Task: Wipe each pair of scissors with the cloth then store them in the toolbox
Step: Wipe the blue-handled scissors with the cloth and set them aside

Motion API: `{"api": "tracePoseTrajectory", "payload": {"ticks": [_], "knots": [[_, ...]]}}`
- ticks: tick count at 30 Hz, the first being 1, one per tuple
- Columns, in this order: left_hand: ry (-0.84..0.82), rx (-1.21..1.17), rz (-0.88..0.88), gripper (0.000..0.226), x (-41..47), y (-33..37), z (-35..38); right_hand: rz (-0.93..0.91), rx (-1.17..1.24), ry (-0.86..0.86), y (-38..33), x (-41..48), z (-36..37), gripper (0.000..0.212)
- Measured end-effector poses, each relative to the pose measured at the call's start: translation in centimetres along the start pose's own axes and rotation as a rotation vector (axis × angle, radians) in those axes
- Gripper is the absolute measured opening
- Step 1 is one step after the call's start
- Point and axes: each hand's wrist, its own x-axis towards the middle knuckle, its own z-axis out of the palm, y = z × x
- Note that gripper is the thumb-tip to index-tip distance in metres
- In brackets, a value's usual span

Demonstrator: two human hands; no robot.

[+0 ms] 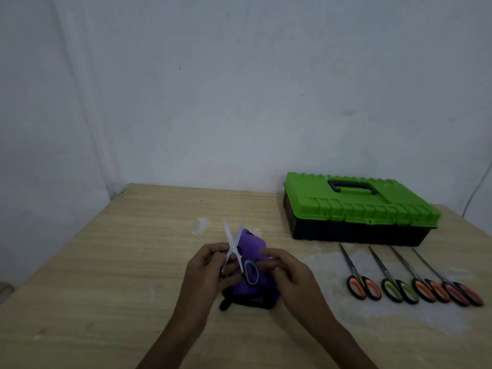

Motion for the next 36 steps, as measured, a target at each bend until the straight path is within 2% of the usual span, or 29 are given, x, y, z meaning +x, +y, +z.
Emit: {"api": "tracePoseTrajectory", "payload": {"ticks": [3,5,9,13,15,19,24,28,32,36], "knots": [[-0.031,-0.026,-0.021,0.023,-0.3,-0.4,1.2,0.005,0.011,-0.033,-1.2,-0.3,0.0,0.028],[-0.046,-0.079,-0.051,0.026,-0.5,-0.8,2.4,-0.011,-0.053,-0.050,-1.9,-0.8,0.3,0.028],[-0.103,-0.393,-0.264,0.029,-1.2,-1.0,5.7,-0.033,-0.108,0.041,-2.1,-1.5,0.0,0.029],[-0.161,-0.558,-0.381,0.029,-1.7,-1.0,8.2,0.054,-0.271,0.074,-0.6,-2.1,-1.5,0.075],[-0.218,-0.558,-0.406,0.032,-1.8,-1.4,9.1,0.076,-0.301,0.108,0.0,-2.5,-2.5,0.076],[-0.298,-0.449,-0.401,0.028,-1.6,-2.6,10.9,0.113,-0.272,0.159,1.3,-3.0,-4.5,0.070],[-0.357,-0.182,-0.324,0.022,-1.0,-4.1,12.3,0.154,-0.305,0.192,3.1,-3.8,-6.6,0.054],[-0.290,0.038,-0.196,0.018,-0.3,-5.4,12.0,0.203,-0.567,0.250,4.8,-4.0,-7.4,0.058],[-0.214,0.280,-0.056,0.016,0.9,-6.2,11.2,0.240,-0.832,0.187,5.4,-3.9,-7.0,0.058],[-0.194,0.296,-0.066,0.015,1.5,-6.6,10.6,0.350,-0.906,0.135,5.9,-3.6,-6.5,0.062]]}}
